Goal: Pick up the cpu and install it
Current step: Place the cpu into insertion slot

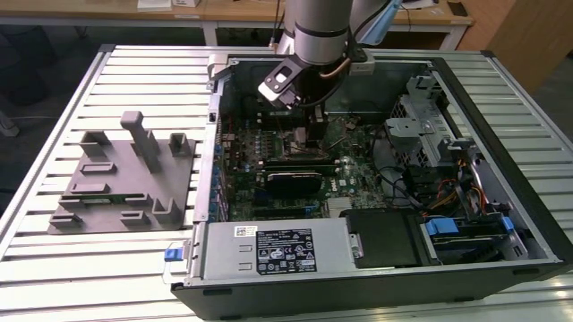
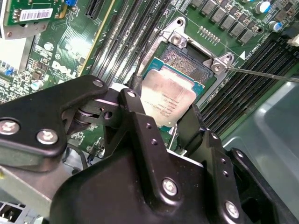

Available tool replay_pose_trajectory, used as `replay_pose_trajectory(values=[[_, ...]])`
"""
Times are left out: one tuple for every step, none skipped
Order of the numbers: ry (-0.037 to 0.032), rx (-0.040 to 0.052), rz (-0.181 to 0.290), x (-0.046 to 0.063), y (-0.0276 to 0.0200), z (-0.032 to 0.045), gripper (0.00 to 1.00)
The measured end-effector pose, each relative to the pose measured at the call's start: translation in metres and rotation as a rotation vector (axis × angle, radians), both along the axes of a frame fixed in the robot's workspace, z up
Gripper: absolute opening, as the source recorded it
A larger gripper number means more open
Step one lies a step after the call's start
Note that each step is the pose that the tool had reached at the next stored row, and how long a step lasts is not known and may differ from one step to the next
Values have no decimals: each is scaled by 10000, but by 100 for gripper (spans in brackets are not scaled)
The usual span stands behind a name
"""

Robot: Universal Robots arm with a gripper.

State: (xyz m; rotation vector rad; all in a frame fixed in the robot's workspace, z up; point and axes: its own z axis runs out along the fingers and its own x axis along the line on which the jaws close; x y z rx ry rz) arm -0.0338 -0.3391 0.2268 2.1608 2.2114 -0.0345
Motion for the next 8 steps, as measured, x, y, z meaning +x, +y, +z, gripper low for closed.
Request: replay_pose_trajectory(values=[[0, 0, 10, 0, 1, -5, 54], [1, 0, 20, 0, 3, -9, 54], [0, 0, 27, 0, 5, -14, 54], [0, 1, 31, 0, 7, -22, 54], [1, 0, 32, -1, 11, -28, 54], [1, -1, 33, 0, 16, -34, 54], [1, -1, 33, 0, 23, -39, 54], [0, 1, 33, 0, 29, -43, 54]])
